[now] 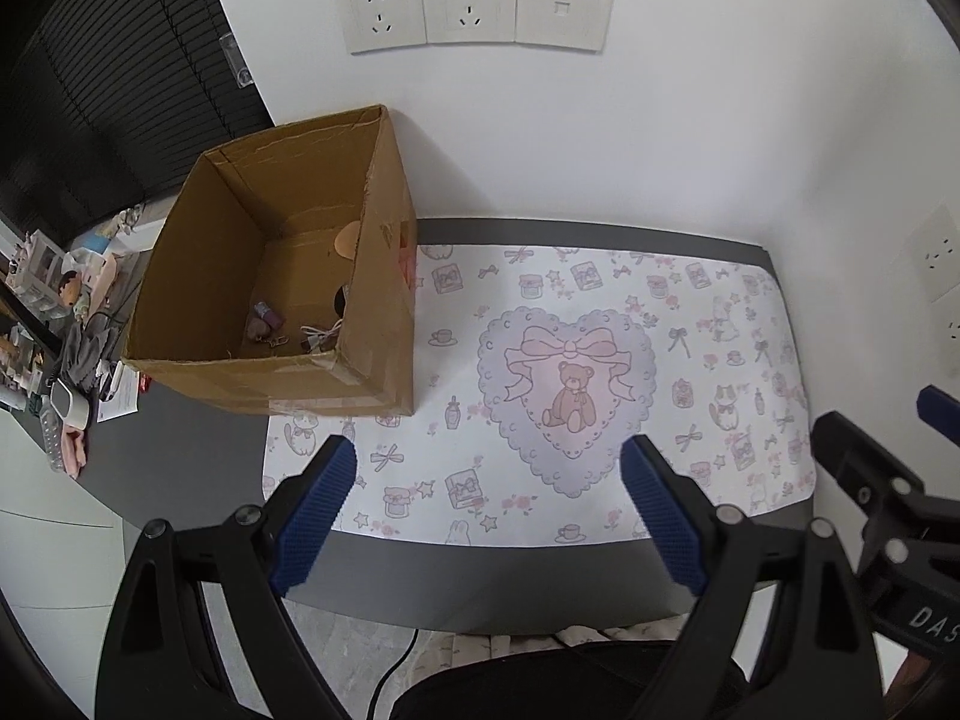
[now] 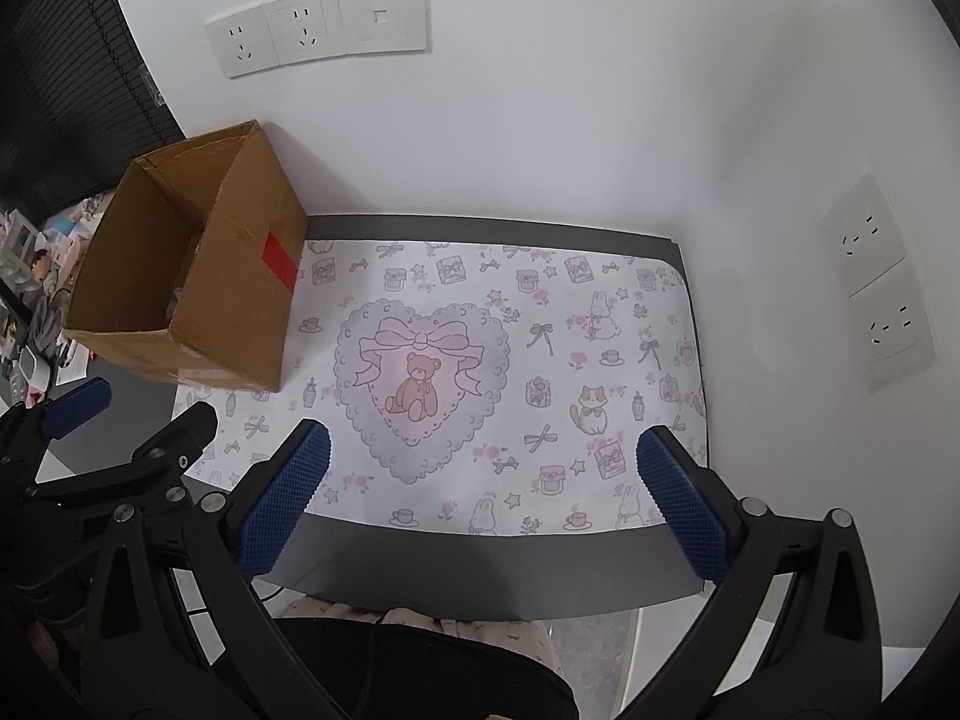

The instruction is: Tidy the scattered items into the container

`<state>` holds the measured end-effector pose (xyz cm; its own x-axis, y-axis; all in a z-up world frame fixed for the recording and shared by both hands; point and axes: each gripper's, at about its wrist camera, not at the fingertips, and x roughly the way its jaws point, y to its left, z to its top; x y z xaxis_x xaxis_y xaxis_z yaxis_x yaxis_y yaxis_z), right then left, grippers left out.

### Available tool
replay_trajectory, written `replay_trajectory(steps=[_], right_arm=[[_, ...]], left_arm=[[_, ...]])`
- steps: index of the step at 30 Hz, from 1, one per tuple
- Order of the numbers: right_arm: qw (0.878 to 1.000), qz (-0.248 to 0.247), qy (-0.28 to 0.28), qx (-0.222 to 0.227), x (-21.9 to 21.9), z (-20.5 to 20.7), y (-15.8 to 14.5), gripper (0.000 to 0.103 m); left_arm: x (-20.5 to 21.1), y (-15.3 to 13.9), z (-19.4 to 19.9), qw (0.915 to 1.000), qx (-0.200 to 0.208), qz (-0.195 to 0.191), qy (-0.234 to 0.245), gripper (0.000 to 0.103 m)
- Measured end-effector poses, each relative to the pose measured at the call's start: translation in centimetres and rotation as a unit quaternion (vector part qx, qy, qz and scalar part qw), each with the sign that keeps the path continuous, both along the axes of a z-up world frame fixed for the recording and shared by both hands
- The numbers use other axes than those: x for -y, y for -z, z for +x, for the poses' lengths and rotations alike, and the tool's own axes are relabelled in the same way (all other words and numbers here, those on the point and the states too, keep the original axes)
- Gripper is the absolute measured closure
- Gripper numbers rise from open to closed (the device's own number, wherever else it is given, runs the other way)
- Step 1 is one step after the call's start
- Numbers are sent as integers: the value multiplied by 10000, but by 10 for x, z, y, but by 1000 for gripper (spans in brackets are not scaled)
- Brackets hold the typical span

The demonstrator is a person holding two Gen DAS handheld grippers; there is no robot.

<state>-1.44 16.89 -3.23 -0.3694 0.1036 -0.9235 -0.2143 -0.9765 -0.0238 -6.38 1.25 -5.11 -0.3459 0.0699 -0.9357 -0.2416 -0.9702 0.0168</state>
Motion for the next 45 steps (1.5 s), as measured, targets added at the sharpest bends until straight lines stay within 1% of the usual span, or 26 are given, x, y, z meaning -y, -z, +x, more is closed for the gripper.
replay_trajectory(steps=[7, 11, 17, 20, 24, 28, 33, 45], right_arm=[[9999, -72, 96, -2, -6, -5, -1, 0], [9998, -99, 149, -6, -9, -7, -2, 0], [9997, -119, 213, -37, -13, -11, -3, 0], [9996, -119, 236, -50, -15, -12, -4, 0], [9996, -140, 240, -19, -17, -13, -3, 0], [9996, -138, 263, -19, -20, -13, -3, 0], [9995, -127, 280, -15, -24, -11, -2, 0], [9995, -143, 271, -7, -23, -9, 0, 0]], left_arm=[[-4, -1, -6, 10000, 4, 91, 22, 14], [-2, -6, -8, 9997, -50, 230, -32, 14], [-5, -9, -8, 9998, -136, 137, 36, 14], [-8, -10, -7, 9997, -243, -97, 5, 14], [-14, -11, -7, 9992, -304, -248, 78, 14], [-20, -10, -6, 9990, -289, -288, 181, 14], [-20, -11, -10, 9995, -162, -209, 194, 14], [-22, -15, -12, 9994, -169, -252, 187, 14]])
